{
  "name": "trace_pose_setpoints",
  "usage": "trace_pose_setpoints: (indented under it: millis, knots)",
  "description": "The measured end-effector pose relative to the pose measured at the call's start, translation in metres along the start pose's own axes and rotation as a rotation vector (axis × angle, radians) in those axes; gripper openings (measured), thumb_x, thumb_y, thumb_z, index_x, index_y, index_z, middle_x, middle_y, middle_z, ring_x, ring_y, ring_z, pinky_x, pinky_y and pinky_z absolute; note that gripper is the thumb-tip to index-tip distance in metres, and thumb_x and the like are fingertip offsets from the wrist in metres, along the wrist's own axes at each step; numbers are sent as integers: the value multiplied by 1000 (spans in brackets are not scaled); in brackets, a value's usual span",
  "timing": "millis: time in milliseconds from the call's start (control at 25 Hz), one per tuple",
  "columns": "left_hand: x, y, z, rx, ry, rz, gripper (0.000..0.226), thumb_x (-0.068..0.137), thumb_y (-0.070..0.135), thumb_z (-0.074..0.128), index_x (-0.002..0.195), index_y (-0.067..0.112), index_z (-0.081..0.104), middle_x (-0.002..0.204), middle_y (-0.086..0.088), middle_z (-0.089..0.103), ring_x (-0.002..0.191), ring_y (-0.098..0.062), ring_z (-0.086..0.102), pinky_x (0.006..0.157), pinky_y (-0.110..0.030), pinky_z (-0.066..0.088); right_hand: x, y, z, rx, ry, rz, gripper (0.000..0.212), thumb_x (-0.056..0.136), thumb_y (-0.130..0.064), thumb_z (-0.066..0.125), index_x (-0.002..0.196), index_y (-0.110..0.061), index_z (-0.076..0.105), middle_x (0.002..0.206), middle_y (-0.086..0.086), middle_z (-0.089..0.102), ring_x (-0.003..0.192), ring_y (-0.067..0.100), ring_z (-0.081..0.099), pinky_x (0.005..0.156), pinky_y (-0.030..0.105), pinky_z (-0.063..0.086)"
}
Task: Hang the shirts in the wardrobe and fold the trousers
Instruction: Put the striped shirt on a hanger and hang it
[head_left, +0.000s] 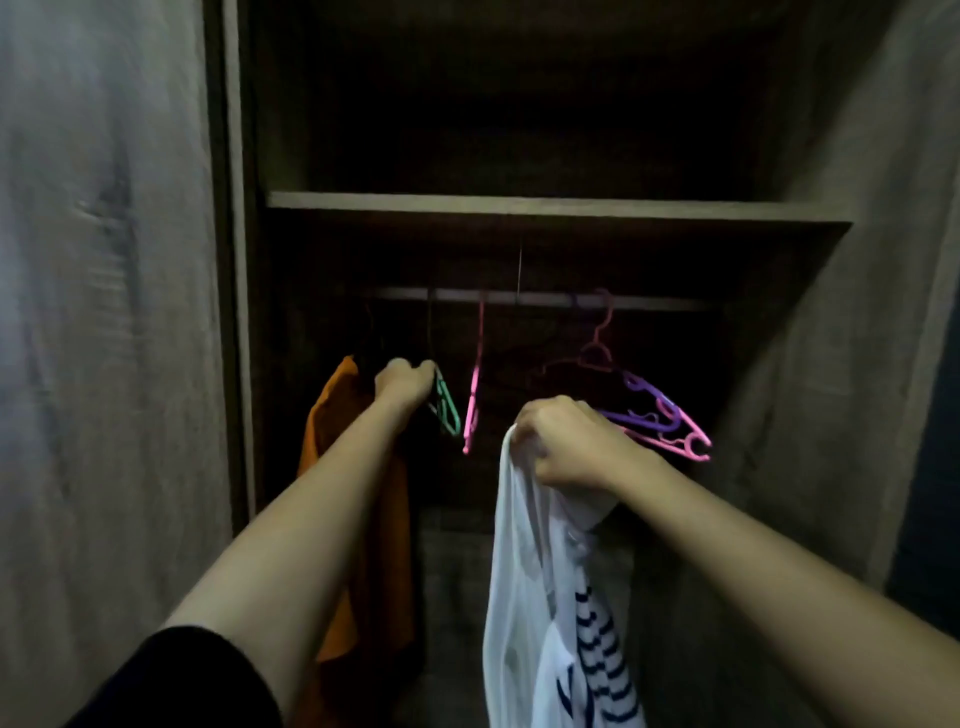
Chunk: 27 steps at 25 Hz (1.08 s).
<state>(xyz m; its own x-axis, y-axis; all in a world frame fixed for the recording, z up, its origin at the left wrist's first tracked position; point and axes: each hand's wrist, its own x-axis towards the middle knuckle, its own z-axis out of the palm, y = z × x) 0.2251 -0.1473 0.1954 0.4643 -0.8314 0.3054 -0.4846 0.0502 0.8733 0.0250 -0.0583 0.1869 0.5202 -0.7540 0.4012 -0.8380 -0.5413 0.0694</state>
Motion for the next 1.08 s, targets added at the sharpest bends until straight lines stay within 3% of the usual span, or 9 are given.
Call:
trace_pose_setpoints:
  millis: [80,160,320,600,800,960,1080]
  knots:
    - [13,0,19,-54,-70,-72,59,92,40,52,131,-3,46,131,-21,53,120,-35,51,98,-34,42,-3,9,-5,-8,12,-17,43,65,-12,52,103,-25,68,113,-4,62,106,23,58,85,38,52]
    - [21,-3,34,-90,-121,-96,58,88,34,60,131,-1,45,130,-19,54,118,-33,53,96,-35,44,-5,20,-5,-5,22,-29,44,66,-10,53,106,-25,67,114,-6,61,107,20,58,85,37,52]
    - [28,1,45,-1,51,33,31,88,10,56,117,5,53,115,-16,59,106,-31,58,87,-36,49,-14,37,6,12,-3,-27,46,70,-7,53,110,-26,65,118,-8,59,111,18,55,89,34,49]
    - [11,-20,20,121,106,201,47,88,12,55,134,14,44,115,-12,62,104,-30,61,91,-42,51,-20,24,23,29,-4,16,47,78,-7,48,116,-32,61,126,-16,52,113,16,49,88,34,48]
    - [-54,-74,-31,229,208,282,21,90,20,57,108,10,54,99,-9,67,93,-29,65,72,-31,44,-30,-14,43,24,-38,40,47,81,-7,49,120,-31,57,132,-14,49,108,18,48,83,33,49]
    - [-106,-141,-86,329,64,321,24,93,30,52,98,7,48,87,-12,64,84,-35,62,70,-37,47,-47,-48,76,67,-26,140,43,86,-10,50,124,-30,52,135,-11,46,107,15,45,77,27,44]
    - [-147,-182,-130,150,28,344,17,91,25,58,95,8,56,70,-5,67,66,-18,67,62,-29,48,-56,-60,94,52,-68,204,46,86,-8,51,127,-29,48,138,-8,42,111,19,43,83,32,47]
